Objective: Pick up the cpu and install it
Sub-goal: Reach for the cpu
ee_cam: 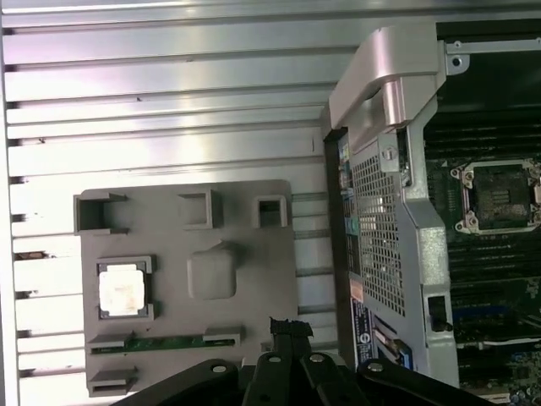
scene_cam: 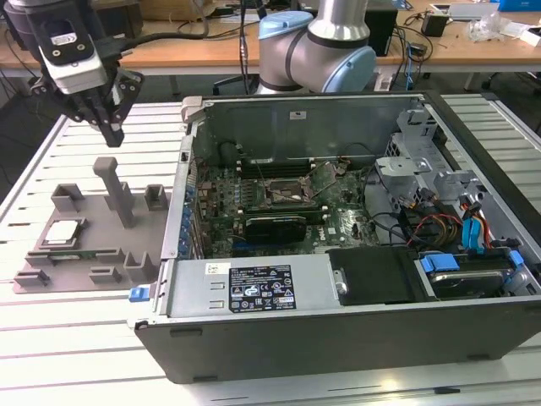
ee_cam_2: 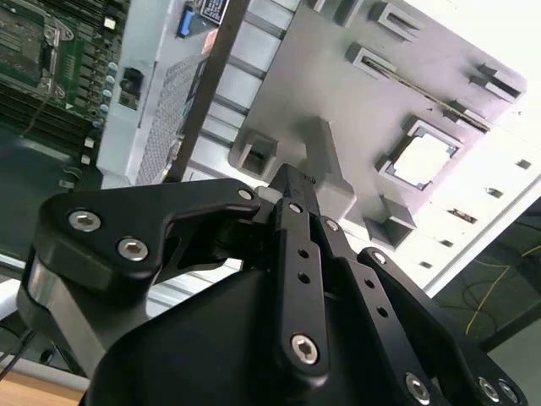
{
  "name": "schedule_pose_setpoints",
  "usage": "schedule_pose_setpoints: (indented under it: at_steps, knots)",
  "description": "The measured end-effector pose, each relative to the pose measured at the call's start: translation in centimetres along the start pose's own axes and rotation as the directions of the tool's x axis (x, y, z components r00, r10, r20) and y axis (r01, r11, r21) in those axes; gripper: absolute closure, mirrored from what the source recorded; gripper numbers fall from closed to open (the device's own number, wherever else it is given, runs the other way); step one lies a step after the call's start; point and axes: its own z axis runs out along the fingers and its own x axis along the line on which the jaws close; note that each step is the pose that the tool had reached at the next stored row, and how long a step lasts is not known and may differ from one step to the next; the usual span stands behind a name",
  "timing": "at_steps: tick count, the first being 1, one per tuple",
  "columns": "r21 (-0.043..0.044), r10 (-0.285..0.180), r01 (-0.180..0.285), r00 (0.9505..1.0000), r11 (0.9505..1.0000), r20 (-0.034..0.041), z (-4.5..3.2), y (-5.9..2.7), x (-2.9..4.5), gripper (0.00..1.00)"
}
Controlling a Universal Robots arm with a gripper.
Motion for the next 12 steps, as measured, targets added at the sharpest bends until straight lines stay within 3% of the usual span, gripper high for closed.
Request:
schedule_pose_setpoints:
  at_steps: [12]
  knots:
    - [0.0, 0.0, 0.0, 1.0, 1.0, 0.0035, 1.11, 0.03, 3.43, 0.89]
